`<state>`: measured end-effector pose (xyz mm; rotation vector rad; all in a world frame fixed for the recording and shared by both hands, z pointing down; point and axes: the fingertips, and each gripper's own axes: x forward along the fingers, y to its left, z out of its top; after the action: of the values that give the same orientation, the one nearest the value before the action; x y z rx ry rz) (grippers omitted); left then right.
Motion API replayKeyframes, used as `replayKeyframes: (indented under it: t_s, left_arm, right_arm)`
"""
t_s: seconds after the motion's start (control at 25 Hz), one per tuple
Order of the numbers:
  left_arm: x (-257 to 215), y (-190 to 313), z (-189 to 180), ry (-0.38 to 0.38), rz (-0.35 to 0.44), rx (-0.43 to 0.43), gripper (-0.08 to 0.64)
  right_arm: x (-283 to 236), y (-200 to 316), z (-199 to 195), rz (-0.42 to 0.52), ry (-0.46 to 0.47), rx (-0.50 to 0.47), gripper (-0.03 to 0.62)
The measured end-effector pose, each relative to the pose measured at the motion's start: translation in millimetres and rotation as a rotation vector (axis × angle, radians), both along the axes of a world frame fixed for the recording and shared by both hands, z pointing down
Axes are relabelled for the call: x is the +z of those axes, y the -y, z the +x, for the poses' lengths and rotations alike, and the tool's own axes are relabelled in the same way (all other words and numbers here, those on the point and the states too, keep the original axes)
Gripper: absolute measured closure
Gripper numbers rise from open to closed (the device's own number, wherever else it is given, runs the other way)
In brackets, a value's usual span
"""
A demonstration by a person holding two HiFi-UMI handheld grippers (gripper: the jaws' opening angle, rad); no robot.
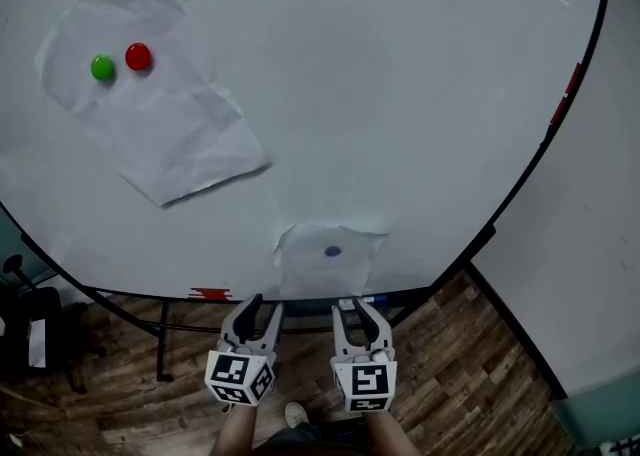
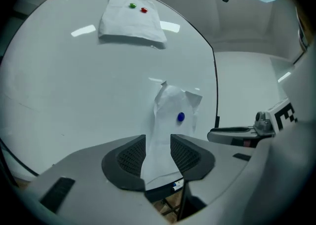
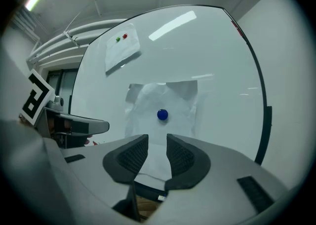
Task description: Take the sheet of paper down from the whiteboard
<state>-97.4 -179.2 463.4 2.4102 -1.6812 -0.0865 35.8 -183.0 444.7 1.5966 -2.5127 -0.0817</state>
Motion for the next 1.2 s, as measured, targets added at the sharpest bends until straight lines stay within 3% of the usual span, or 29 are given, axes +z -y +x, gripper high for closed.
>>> replayKeyframes:
  t_s: [0.2, 0.96, 1.2]
  left_arm:
    - [-1, 32, -2, 0.043, 0.038, 0.042, 0.399]
    - [-27, 55, 8, -0.029, 0.094, 0.089, 0.419]
    - [-28, 61, 1, -0.044, 0.098, 0.075, 0.423]
  right_arm:
    - [-4, 35, -17, 0.024, -0.019, 0.027, 0.474]
    - [-28, 73, -32, 0.083, -0.011, 0.073, 0.431]
    - [-34, 76, -29, 0.098, 0.03, 0.08, 0.431]
